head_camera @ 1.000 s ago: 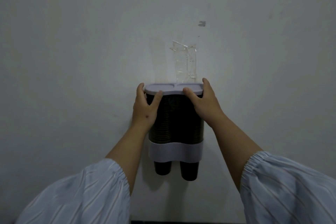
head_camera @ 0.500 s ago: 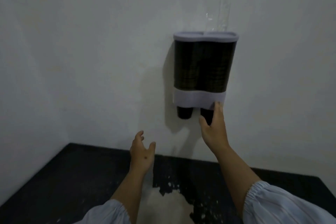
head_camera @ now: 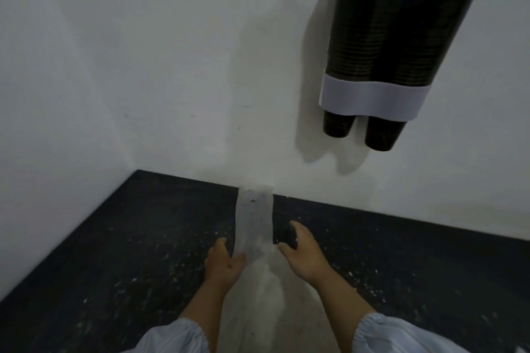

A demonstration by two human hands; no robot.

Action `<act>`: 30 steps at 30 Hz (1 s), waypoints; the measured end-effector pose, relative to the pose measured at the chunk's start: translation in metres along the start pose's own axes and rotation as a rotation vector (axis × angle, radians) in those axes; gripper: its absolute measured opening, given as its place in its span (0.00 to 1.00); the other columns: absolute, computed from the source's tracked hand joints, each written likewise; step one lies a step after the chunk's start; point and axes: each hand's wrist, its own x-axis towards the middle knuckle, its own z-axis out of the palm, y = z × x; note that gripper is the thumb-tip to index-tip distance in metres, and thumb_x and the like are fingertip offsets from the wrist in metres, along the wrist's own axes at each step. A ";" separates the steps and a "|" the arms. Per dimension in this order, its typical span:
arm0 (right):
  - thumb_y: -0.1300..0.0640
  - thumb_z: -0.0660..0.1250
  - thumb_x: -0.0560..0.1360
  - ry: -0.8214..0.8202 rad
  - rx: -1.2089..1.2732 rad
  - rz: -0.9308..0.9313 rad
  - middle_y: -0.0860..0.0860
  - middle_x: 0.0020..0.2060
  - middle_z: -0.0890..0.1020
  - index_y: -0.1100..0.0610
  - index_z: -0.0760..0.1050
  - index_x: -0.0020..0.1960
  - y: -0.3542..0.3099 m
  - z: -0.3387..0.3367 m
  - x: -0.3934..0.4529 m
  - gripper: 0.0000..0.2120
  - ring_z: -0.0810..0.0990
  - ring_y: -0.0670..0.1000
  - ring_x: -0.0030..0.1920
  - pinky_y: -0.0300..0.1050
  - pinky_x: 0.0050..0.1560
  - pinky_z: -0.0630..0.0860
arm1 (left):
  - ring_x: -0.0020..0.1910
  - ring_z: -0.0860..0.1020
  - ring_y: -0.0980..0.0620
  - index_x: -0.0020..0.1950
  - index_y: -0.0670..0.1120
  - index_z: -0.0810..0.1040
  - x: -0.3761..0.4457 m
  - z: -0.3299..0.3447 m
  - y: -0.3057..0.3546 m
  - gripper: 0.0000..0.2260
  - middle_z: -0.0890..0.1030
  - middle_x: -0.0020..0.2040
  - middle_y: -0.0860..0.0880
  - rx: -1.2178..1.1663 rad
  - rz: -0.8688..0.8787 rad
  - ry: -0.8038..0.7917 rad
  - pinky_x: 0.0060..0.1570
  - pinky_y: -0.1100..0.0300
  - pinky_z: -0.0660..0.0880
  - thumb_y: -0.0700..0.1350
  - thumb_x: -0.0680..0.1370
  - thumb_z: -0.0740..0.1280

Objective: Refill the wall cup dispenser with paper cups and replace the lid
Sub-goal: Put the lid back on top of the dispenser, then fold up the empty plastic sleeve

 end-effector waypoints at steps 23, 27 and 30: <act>0.61 0.67 0.73 0.149 0.312 0.000 0.46 0.44 0.74 0.53 0.69 0.54 -0.017 0.026 0.047 0.13 0.74 0.43 0.44 0.30 0.39 0.71 | 0.48 0.80 0.44 0.49 0.41 0.78 0.038 0.002 0.047 0.09 0.80 0.48 0.39 -0.559 0.107 -0.256 0.49 0.50 0.79 0.44 0.77 0.62; 0.57 0.67 0.74 0.165 0.413 -0.049 0.40 0.50 0.73 0.42 0.62 0.63 -0.029 -0.001 0.036 0.24 0.74 0.41 0.49 0.33 0.38 0.74 | 0.42 0.80 0.47 0.45 0.42 0.77 0.023 -0.006 0.069 0.02 0.81 0.43 0.42 -0.627 0.162 -0.270 0.38 0.58 0.78 0.39 0.75 0.65; 0.55 0.65 0.76 0.218 0.506 -0.041 0.45 0.53 0.72 0.44 0.55 0.72 -0.036 -0.021 0.023 0.29 0.74 0.45 0.50 0.35 0.38 0.73 | 0.48 0.80 0.44 0.56 0.44 0.76 0.004 -0.013 0.086 0.15 0.81 0.49 0.42 -0.647 0.197 -0.309 0.46 0.53 0.80 0.33 0.72 0.64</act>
